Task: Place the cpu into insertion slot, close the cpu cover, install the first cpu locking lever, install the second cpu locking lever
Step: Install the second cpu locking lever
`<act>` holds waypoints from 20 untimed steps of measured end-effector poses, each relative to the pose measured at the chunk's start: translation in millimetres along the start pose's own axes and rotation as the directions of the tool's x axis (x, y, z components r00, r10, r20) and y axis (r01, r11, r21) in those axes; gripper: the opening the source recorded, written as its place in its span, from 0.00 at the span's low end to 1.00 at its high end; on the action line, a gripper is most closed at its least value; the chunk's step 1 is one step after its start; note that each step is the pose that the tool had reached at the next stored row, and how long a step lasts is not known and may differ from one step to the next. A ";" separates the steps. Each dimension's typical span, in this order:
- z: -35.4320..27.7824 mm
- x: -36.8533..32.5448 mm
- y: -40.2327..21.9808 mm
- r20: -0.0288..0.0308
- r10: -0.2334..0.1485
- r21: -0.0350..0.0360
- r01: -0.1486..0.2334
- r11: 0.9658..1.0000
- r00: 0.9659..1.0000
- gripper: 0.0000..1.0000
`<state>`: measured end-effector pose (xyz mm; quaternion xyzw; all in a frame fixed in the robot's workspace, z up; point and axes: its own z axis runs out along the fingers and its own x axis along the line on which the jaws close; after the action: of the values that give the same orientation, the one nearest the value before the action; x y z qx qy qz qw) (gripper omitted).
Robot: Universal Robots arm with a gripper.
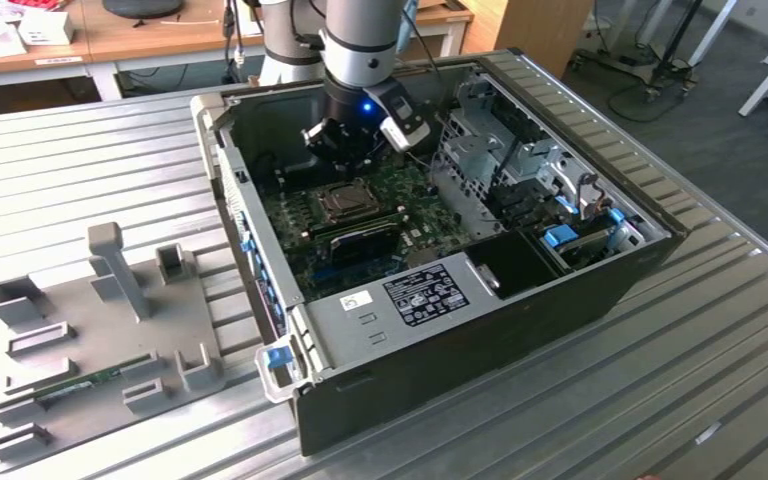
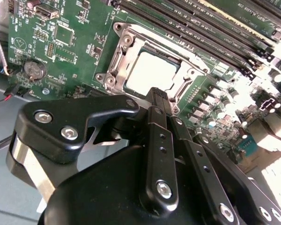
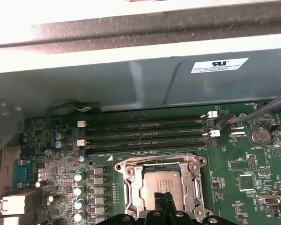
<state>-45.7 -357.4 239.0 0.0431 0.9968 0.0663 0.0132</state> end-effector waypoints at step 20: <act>-1.6 -0.1 0.2 0.000 0.000 0.008 0.000 1.000 1.000 0.10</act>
<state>-45.7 -357.4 240.6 0.0430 0.9970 0.0623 0.0133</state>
